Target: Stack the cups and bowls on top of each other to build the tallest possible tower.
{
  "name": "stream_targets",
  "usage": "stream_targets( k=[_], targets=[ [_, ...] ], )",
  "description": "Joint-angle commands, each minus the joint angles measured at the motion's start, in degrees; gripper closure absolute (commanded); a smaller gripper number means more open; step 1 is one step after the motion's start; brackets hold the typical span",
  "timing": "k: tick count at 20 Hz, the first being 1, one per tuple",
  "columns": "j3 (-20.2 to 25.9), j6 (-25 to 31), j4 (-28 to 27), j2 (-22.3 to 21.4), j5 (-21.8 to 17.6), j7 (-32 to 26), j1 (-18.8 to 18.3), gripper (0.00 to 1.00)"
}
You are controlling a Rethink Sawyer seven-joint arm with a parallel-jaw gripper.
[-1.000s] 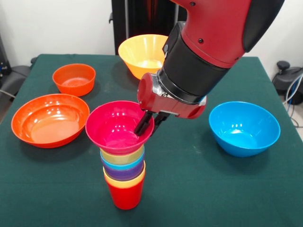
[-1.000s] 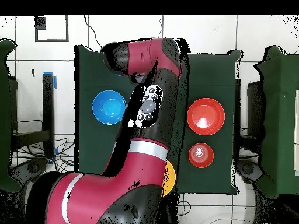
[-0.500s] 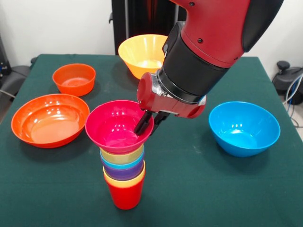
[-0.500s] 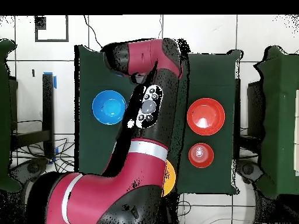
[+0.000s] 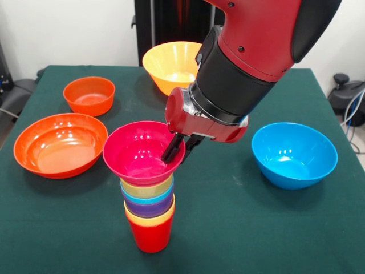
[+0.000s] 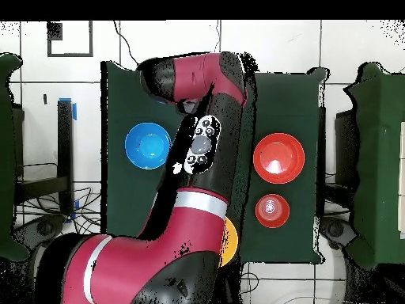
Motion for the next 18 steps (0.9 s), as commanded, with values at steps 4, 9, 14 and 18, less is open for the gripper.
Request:
stream_targets(
  k=[4,9,14,18],
  targets=[
    [4.85,-3.28,4.1,1.24,-1.96,2.47,0.21,1.0],
    [4.84,-3.09,3.69,1.4,-1.79,2.82,0.14,0.0],
    [4.93,-4.19,3.74,1.32,-1.87,2.95,0.19,0.0],
    [5.05,-4.33,3.86,1.35,-1.84,2.84,0.16,0.0]
  ],
)
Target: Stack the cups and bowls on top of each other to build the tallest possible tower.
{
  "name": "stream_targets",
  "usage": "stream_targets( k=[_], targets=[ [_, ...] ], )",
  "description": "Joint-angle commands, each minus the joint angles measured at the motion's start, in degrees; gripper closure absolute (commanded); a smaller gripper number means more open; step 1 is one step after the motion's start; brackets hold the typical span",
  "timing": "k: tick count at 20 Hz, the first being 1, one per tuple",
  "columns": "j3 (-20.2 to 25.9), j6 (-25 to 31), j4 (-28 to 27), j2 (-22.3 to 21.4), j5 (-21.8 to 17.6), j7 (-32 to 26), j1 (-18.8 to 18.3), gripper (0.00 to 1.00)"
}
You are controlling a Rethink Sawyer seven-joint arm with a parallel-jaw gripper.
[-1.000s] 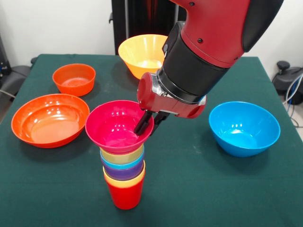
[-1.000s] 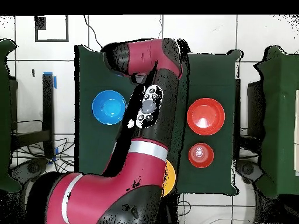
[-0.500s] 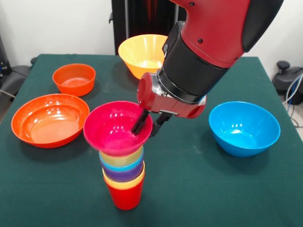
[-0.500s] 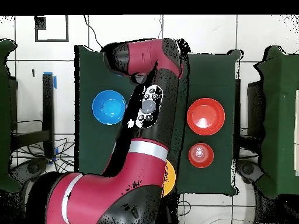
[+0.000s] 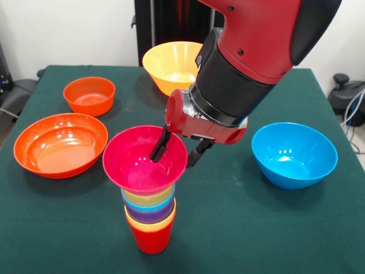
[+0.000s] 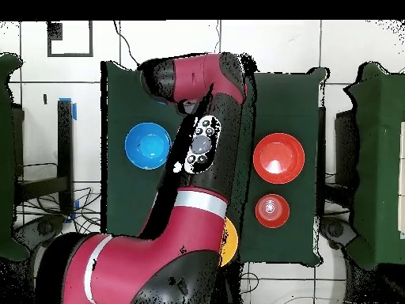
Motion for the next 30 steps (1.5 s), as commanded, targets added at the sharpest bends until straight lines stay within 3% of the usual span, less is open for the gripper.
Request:
stream_targets(
  k=[1,30],
  targets=[
    [5.02,-4.43,3.85,1.1,-1.93,2.73,0.18,0.0],
    [4.27,5.2,2.86,-1.95,0.96,5.48,2.25,0.0]
  ],
)
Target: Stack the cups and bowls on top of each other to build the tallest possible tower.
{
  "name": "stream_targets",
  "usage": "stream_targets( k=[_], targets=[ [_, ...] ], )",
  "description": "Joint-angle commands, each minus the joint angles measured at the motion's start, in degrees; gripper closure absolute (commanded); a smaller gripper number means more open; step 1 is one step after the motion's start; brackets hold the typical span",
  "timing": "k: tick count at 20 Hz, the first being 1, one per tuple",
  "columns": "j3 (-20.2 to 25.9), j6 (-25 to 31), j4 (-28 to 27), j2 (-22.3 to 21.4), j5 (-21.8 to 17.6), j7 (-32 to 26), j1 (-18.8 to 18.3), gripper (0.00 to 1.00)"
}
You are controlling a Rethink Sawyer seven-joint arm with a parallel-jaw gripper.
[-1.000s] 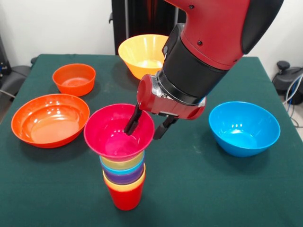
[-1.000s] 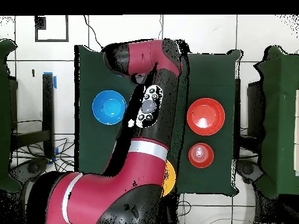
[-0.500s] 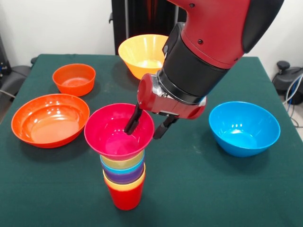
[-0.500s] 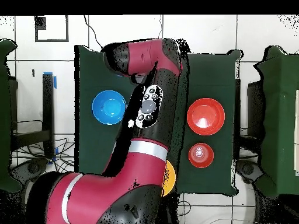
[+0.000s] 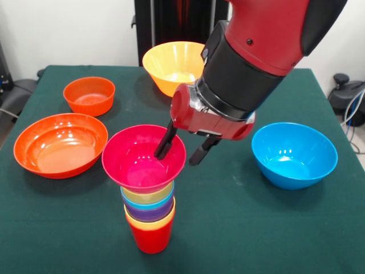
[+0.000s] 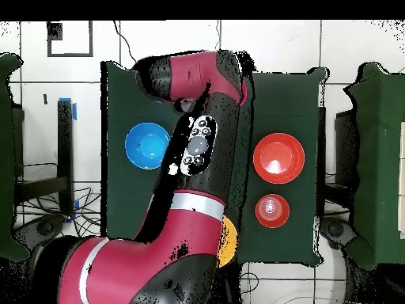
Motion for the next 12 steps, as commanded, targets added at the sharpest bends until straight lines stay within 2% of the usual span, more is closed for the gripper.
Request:
stream_targets(
  k=[1,12],
  targets=[
    [4.21,6.46,2.27,-0.91,1.11,5.55,1.74,0.0],
    [3.73,9.9,1.85,-1.24,2.72,8.29,3.0,0.0]
  ],
)
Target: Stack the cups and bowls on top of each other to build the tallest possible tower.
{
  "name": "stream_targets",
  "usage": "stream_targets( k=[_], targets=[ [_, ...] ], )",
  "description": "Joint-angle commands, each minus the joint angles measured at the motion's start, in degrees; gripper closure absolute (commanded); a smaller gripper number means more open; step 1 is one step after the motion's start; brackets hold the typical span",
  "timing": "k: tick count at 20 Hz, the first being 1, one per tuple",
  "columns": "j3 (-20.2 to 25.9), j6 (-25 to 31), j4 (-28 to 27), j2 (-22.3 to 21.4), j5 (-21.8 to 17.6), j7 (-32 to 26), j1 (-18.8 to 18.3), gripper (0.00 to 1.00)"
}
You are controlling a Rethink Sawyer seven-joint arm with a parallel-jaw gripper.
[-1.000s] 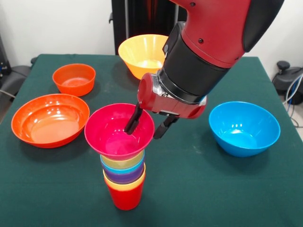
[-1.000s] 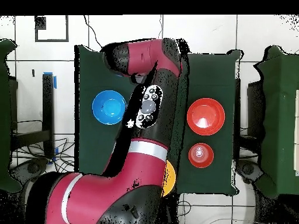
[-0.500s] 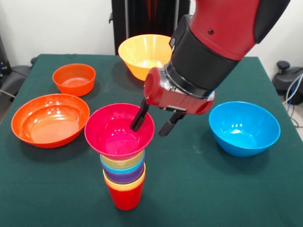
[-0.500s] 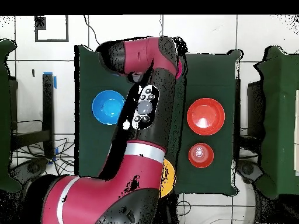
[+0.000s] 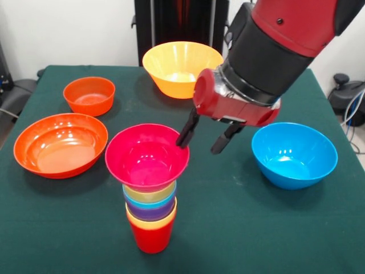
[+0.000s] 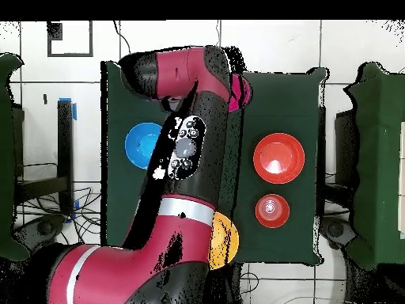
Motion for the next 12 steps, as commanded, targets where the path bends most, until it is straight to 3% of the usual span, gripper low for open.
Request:
stream_targets(
  k=[1,12],
  targets=[
    [3.85,6.69,2.2,0.36,1.64,8.97,1.39,0.0],
    [4.11,3.96,3.75,2.01,5.06,15.34,2.58,0.0]
  ],
)
